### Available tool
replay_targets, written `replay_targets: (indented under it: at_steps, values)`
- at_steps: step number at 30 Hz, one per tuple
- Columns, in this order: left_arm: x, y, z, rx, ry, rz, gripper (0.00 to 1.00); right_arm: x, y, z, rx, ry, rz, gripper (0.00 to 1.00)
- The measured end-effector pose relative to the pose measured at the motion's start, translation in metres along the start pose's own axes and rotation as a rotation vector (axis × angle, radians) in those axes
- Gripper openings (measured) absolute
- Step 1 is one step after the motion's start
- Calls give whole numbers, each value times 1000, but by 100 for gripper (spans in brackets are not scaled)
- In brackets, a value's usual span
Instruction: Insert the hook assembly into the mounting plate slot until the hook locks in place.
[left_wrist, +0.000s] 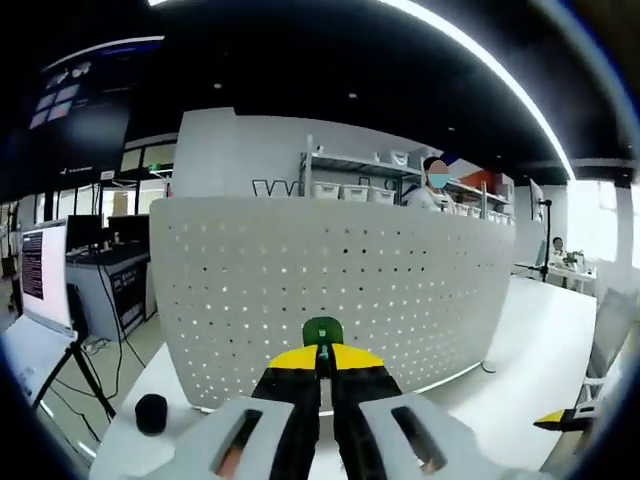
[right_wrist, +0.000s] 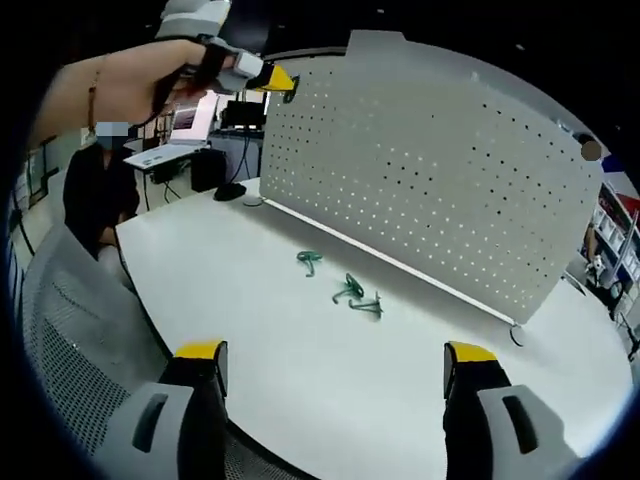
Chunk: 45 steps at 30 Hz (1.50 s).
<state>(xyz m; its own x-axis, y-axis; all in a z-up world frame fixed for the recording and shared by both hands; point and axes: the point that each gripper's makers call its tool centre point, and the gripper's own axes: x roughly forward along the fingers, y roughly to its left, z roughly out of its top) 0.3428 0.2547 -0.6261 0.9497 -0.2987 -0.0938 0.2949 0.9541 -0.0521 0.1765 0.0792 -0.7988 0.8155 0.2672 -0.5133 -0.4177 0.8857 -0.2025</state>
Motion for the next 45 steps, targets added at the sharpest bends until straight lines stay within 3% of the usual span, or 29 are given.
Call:
replay_targets:
  at_steps: [22,31,45]
  values:
    - [32,17,31,34,-82,88,1,1,3,0,0,-2,11,83]
    - [45,13,47,72,-125,89,1,3,2,-3,-1,12,10,82]
    - [63,7,58,90,-186,89,1,3,0,-4,5,18,-1,82]
